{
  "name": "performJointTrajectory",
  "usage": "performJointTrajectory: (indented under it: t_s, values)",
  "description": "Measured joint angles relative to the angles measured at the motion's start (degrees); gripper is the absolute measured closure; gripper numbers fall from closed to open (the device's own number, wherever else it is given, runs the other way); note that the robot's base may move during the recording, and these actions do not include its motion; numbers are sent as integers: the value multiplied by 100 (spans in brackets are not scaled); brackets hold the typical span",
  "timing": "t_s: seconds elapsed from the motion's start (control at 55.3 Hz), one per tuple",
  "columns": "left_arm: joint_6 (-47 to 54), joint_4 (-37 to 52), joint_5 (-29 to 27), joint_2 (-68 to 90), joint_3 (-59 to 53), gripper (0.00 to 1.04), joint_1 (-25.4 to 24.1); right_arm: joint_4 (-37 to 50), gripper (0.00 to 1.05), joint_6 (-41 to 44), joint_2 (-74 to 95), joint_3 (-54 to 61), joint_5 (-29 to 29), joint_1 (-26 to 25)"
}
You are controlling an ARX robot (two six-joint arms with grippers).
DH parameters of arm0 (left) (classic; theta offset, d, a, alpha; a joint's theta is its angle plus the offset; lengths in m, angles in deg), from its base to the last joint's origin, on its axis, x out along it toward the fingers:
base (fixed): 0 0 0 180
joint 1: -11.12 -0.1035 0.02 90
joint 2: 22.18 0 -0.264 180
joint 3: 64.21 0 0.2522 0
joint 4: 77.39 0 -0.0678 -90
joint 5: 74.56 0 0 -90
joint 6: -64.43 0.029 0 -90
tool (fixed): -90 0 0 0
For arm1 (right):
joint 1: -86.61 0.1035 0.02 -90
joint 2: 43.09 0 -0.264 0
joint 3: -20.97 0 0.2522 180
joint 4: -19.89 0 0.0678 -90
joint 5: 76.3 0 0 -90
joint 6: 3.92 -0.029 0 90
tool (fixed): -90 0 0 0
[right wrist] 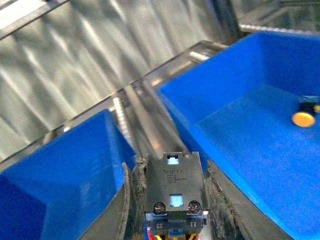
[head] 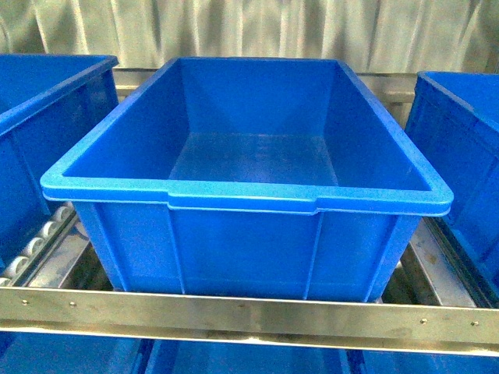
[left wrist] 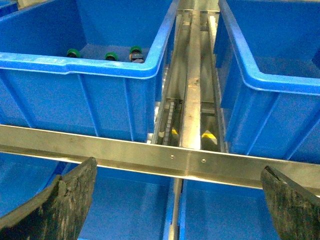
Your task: Pick red and yellow buttons and place in box
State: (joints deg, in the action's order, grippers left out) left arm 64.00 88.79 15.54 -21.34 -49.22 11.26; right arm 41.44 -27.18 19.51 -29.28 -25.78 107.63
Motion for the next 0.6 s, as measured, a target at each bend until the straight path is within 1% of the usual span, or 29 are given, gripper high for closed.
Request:
performJointTrajectory:
  t_s: [0.09, 0.163, 0.362, 0.488, 0.597]
  values:
    - [0, 0, 0, 0, 0, 8, 0, 57, 80, 295, 190, -273, 372, -195]
    - [0, 0, -11, 0, 0, 8, 0, 13, 80, 387, 481, -643, 658, -610]
    - [0, 0, -11, 0, 0, 8, 0, -184, 80, 393, 1797, -1751, 1460, -1976]
    - [0, 0, -9, 0, 0, 8, 0, -647, 80, 472, 2826, -2557, 1812, -2728]
    - [0, 0, -9, 0, 0, 8, 0, -1246, 80, 592, 3670, -3351, 1899, -3226]
